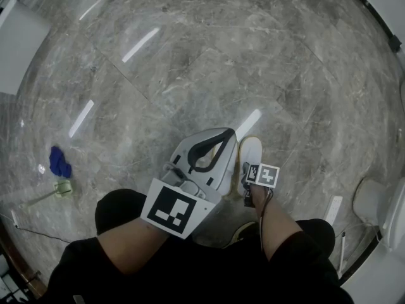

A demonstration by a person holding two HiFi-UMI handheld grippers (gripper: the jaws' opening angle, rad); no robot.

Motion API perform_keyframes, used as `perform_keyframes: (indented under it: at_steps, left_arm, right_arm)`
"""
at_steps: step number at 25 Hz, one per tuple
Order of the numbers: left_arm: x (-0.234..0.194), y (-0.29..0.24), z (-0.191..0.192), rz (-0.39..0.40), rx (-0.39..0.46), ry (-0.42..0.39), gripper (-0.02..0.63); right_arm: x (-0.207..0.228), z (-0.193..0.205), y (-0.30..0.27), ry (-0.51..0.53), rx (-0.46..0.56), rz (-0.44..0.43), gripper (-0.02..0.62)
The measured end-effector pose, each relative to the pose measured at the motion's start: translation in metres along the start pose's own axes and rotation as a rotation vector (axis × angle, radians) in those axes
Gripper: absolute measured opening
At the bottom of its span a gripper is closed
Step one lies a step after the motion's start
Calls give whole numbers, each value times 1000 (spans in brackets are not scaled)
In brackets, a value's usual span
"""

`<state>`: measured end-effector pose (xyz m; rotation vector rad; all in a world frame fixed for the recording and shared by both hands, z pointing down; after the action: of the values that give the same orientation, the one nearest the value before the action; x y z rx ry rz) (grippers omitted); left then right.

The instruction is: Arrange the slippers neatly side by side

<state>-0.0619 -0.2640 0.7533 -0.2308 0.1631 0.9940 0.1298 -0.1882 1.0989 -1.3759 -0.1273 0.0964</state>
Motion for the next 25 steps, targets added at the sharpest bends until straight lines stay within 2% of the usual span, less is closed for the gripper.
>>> perform_keyframes:
  at_steps: [6,11,14,17,22,25]
  left_arm:
    - [4,-5,-6,7,1,-1,2]
    - [11,-10,-15,-8,-33,12,2]
    - [19,-9,-36,-41,-37,22,2]
    - [34,3,-62,-57,-95,62,2]
    - [67,28,-134,-51,-187,77,2]
    - [90,43,-187,-45,-215,79,2]
  right_arm:
    - [8,9,11,13,-37,32,97]
    - [11,16,51,-22,-48,-12,97]
    - [7,13,108,-4,-28,-43,97]
    - [9,11,176,-17,-29,-53,97]
    - [20,9,297,-78,-24,-74,97]
    - [16,7,372,-59,-9,-90,97]
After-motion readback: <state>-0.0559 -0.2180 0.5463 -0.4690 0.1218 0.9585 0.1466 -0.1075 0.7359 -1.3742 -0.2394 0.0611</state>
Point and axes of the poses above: the fingertips, and each gripper's own axes: y backward along the fingers, x to its right, z out of its underside, the point moved 6 cm from there along y, backward along the fingers, and after that the axes turned 14 degrees about z, right-handed, at the moved point
